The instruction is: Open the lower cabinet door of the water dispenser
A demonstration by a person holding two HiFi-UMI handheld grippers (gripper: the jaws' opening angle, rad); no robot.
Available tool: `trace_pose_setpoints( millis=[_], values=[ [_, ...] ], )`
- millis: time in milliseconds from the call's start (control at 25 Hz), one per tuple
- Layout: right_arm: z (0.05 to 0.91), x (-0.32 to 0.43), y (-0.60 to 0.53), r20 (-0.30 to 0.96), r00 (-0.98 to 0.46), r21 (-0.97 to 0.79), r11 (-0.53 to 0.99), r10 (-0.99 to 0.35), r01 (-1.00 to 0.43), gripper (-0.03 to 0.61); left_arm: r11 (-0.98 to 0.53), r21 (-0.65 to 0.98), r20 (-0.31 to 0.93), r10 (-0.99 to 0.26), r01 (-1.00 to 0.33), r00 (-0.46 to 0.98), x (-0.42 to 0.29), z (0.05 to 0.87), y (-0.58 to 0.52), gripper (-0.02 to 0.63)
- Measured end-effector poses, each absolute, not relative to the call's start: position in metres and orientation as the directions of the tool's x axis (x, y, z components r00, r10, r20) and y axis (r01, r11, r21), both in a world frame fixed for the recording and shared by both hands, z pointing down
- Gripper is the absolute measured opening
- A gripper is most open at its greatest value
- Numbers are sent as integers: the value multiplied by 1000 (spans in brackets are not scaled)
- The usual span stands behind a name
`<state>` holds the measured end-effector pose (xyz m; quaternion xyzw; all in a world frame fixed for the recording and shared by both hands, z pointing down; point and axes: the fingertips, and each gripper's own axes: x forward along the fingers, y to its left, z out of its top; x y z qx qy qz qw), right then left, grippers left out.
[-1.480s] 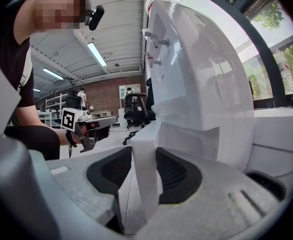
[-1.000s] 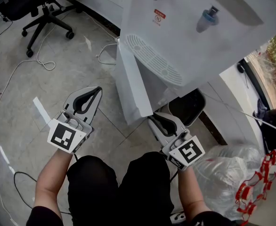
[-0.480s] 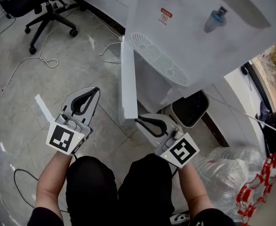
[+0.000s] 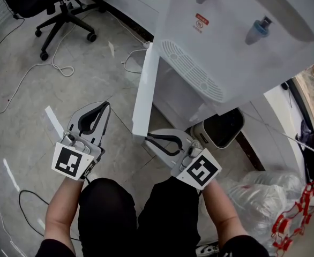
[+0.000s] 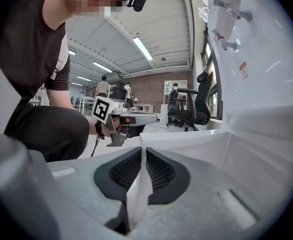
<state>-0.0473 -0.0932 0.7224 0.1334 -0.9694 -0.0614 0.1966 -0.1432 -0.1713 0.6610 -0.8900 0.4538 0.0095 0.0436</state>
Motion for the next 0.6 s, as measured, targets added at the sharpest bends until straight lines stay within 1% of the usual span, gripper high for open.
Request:
trace_pose_setpoints(
  millis=[320, 600],
  values=[
    [725, -70, -96, 377, -889, 193, 961, -259, -198, 35, -547, -70, -36, -835, -834, 550, -166, 671, -169, 8],
    [725, -97, -102, 364, -899, 212, 961, -244, -175, 36, -481, -87, -67, -871, -872, 487, -192, 664, -167, 8]
  ],
)
